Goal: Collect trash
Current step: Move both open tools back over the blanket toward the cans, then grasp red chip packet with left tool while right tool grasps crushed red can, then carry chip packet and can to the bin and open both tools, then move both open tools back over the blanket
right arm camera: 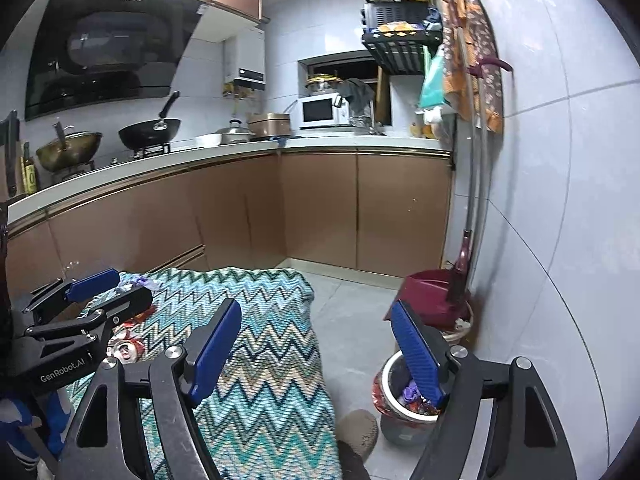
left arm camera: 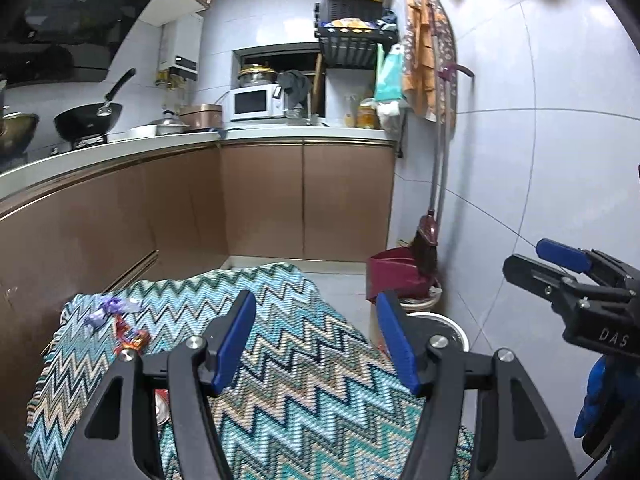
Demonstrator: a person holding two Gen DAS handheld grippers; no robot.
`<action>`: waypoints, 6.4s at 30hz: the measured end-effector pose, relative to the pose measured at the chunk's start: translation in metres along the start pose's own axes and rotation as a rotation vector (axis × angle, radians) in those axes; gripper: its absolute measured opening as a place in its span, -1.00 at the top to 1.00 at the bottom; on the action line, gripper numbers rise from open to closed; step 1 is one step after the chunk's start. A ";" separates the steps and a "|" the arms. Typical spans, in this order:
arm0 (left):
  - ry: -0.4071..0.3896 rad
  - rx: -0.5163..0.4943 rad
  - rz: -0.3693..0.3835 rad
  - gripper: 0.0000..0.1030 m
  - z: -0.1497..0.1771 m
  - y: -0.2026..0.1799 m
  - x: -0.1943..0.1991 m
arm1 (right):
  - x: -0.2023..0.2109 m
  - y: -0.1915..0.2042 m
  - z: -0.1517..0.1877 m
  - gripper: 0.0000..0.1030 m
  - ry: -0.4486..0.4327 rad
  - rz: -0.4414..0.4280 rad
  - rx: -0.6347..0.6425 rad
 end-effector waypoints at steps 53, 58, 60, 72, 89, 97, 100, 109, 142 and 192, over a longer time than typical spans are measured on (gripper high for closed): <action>0.345 0.344 -0.272 -0.27 0.150 0.325 -0.102 | -0.223 0.221 0.120 -0.64 0.498 -0.584 0.173; 0.367 0.364 -0.251 -0.27 0.147 0.327 -0.121 | -0.241 0.256 0.138 -0.76 0.553 -0.667 0.165; 0.370 0.366 -0.250 -0.27 0.147 0.328 -0.125 | -0.251 0.265 0.143 -0.79 0.573 -0.682 0.147; 0.375 0.318 -0.226 -0.26 0.142 0.324 -0.146 | -0.284 0.295 0.171 -0.64 0.665 -0.658 0.056; 0.495 0.353 -0.119 -0.25 0.148 0.294 -0.225 | -0.244 0.230 0.149 -0.16 0.605 -0.686 0.044; 0.520 0.388 -0.121 0.74 0.157 0.287 -0.238 | -0.224 0.212 0.144 -0.06 0.571 -0.664 0.018; 0.502 0.393 -0.126 0.88 0.155 0.287 -0.229 | -0.215 0.204 0.149 -0.06 0.555 -0.653 0.009; 0.413 0.354 -0.107 0.96 0.127 0.267 -0.174 | -0.181 0.173 0.123 -0.05 0.460 -0.596 -0.023; 0.507 -0.113 0.384 0.97 0.050 -0.192 -0.260 | -0.128 -0.234 0.107 -0.05 0.220 0.163 -0.313; 0.405 -0.152 0.335 -0.01 0.036 -0.242 -0.243 | -0.088 -0.237 0.105 -0.97 0.205 0.263 -0.327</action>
Point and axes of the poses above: each gripper's, at about its wrist camera, not at the fingertips, and x roughly against the way its jaws point, y to its left, z to its underside, the point moved 10 cm from there along -x, roughly the way its jaws point, and after that the axes turned 9 degrees about -z, right-handed, at the moved point
